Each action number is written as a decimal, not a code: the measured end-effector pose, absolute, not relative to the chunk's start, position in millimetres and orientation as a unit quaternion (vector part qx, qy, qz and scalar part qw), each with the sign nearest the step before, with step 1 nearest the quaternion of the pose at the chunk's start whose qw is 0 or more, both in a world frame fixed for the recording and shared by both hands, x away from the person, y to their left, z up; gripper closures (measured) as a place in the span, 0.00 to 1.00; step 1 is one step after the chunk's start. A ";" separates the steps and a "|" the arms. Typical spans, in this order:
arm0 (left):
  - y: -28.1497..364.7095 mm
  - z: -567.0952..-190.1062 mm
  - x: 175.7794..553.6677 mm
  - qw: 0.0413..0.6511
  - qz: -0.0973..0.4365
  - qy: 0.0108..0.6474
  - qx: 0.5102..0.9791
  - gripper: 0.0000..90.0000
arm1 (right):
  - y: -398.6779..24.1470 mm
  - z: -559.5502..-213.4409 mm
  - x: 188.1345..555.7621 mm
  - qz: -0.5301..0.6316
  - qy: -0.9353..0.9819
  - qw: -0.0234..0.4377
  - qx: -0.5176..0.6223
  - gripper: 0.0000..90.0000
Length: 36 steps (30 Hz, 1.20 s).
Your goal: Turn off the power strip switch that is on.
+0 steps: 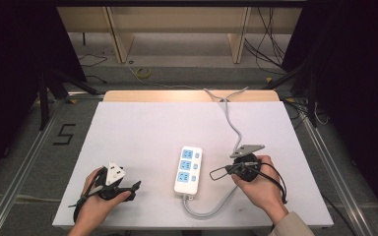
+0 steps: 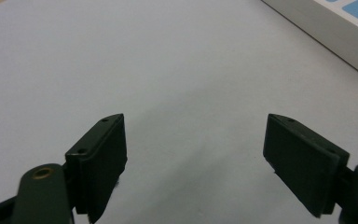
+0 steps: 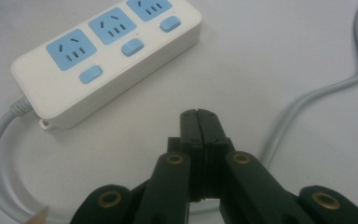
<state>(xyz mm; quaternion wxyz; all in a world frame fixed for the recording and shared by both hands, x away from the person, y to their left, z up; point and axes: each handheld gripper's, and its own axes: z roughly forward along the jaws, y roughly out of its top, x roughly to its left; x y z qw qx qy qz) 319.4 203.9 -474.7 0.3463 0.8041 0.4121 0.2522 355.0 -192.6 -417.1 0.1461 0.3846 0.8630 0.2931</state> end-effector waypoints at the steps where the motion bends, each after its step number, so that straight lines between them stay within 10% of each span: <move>1: 203.9 -474.7 319.4 0.346 0.252 0.412 0.804 0.24 | -191.9 -416.8 355.2 0.294 0.864 0.146 0.383 1.00; 36: 202.0 -474.8 319.4 0.346 0.253 0.408 0.806 0.24 | -170.4 -412.5 358.7 0.294 0.873 0.137 0.364 1.00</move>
